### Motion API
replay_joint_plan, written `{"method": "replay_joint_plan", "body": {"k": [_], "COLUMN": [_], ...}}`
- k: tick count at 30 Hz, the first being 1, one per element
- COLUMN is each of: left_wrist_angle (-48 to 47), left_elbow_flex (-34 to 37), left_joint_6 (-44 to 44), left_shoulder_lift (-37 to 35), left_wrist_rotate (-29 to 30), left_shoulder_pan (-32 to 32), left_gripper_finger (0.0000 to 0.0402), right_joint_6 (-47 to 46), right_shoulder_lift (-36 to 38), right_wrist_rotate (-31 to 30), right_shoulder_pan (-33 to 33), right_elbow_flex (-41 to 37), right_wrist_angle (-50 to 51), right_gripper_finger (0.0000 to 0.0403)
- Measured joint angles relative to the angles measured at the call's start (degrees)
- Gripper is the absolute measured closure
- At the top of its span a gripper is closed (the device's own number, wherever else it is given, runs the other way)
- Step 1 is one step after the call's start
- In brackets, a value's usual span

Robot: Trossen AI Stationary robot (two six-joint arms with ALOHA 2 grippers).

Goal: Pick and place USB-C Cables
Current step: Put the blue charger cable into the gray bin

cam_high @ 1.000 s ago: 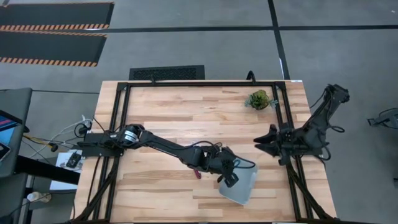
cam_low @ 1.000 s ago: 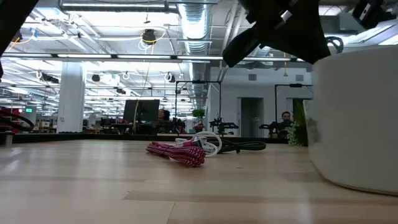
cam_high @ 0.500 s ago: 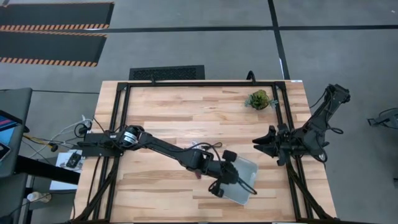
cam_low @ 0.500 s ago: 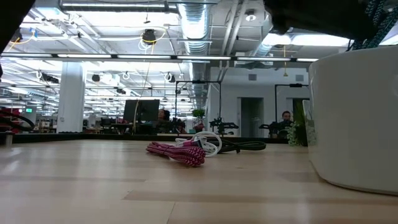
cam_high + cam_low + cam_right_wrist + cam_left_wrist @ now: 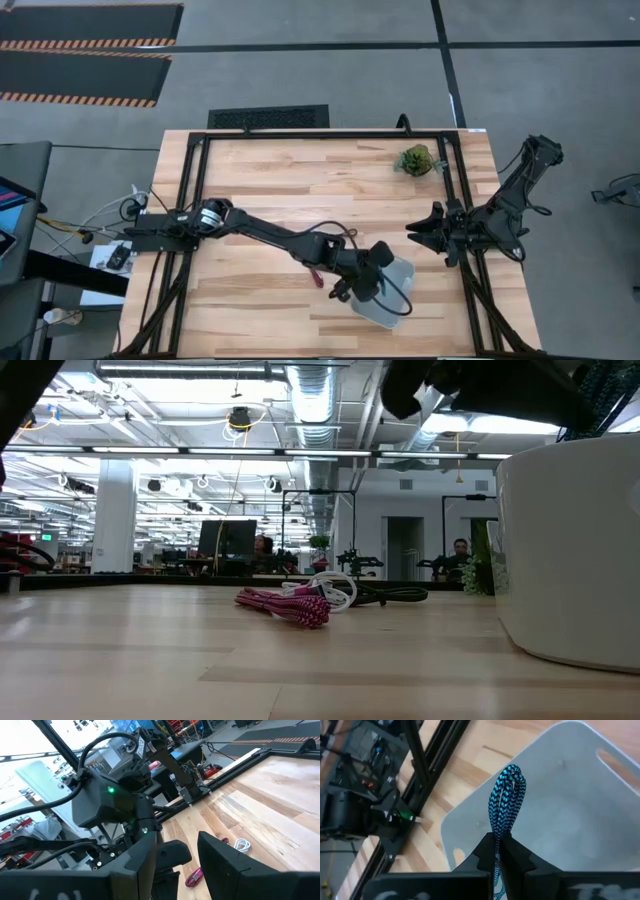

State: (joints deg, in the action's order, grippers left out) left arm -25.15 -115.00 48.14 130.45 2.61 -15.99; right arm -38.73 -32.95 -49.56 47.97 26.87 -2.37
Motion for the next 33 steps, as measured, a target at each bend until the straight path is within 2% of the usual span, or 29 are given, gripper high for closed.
{"method": "replay_joint_plan", "body": {"k": [9, 13, 22, 26, 33], "left_wrist_angle": [-0.5, -1.0, -1.3, -4.9, -6.6], "left_elbow_flex": [-0.1, 0.0, 0.0, 0.0, -0.1], "left_joint_6": [11.2, 15.7, 16.6, 22.1, 31.9], "left_shoulder_lift": [3.2, 6.0, 6.6, 6.9, 9.2], "left_wrist_rotate": [0.2, 3.1, 3.3, 2.1, 8.7], "left_shoulder_pan": [-0.9, -1.7, -0.8, -0.8, -1.3], "left_gripper_finger": [0.0401, 0.0401, 0.0401, 0.0402, 0.0401], "right_joint_6": [0.2, 0.2, 0.2, 0.2, 0.2], "right_shoulder_lift": [0.0, 0.0, 0.0, 0.0, 0.0], "right_wrist_rotate": [0.0, 0.0, 0.0, 0.0, 0.0], "right_shoulder_pan": [0.0, 0.0, 0.0, 0.0, 0.0], "right_elbow_flex": [0.0, 0.0, 0.0, 0.0, 0.0], "right_wrist_angle": [0.2, 0.3, 0.4, 0.8, 1.2], "right_gripper_finger": [0.0235, 0.0235, 0.0235, 0.0235, 0.0235]}}
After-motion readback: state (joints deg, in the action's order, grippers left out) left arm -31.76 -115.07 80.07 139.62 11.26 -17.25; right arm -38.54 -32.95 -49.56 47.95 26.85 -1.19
